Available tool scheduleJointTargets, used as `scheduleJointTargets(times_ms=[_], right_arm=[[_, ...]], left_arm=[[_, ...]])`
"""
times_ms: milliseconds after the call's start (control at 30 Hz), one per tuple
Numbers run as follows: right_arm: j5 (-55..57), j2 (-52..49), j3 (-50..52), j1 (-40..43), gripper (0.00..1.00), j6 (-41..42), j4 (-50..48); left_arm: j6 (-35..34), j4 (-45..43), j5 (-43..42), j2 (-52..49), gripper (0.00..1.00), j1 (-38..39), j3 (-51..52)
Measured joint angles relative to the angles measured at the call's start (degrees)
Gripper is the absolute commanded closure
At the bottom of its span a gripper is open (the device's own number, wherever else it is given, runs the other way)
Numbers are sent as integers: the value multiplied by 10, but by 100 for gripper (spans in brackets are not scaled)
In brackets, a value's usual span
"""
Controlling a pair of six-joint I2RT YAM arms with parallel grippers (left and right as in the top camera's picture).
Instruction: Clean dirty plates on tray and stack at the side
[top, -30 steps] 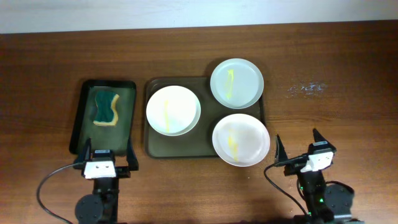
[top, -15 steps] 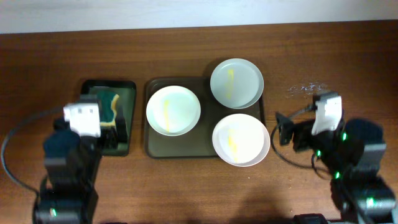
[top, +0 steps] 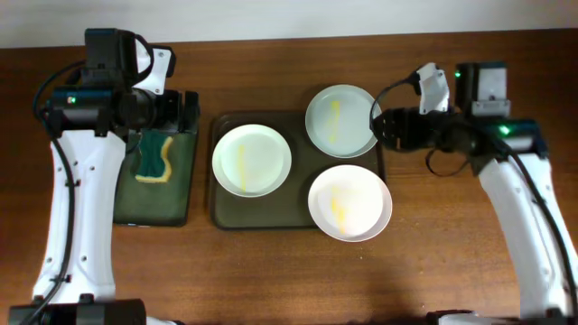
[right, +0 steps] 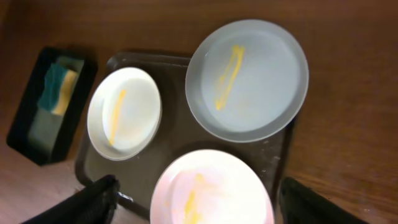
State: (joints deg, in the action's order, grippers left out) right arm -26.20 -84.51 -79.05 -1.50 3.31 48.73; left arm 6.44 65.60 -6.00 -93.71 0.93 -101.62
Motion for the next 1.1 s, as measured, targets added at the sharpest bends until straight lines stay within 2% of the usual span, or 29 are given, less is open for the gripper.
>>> scheduleJointTargets(times_ms=[200, 300, 467, 567, 633, 767, 833, 1033, 1067, 1100], right_arm=[[45, -119, 0, -105, 34, 109, -83], [79, -167, -6, -166, 35, 159, -138], [117, -307, -130, -241, 44, 191, -90], [122, -386, -223, -249, 50, 196, -35], [125, -418, -241, -249, 56, 198, -26], [133, -435, -241, -249, 62, 203, -17], [138, -440, -241, -254, 68, 202, -12], [144, -468, -241, -272, 80, 213, 12], [144, -468, -241, -272, 82, 216, 16], [144, -468, -241, -272, 91, 220, 17]], left_arm=[[-2, 6, 21, -1, 1, -5, -1], [-15, 4, 40, -19, 0, -49, -3], [-28, -16, 47, -81, 4, -138, -3], [-21, -18, 38, -111, 4, -147, -3], [-15, -18, 33, -134, 5, -145, -3], [-13, -19, 31, -172, 9, -146, -3], [-13, -21, 32, -181, 14, -146, -3], [-11, -29, 31, -185, 14, -146, -3], [-10, -29, 32, -185, 14, -146, -3], [-11, -28, 31, -185, 15, -146, -3]])
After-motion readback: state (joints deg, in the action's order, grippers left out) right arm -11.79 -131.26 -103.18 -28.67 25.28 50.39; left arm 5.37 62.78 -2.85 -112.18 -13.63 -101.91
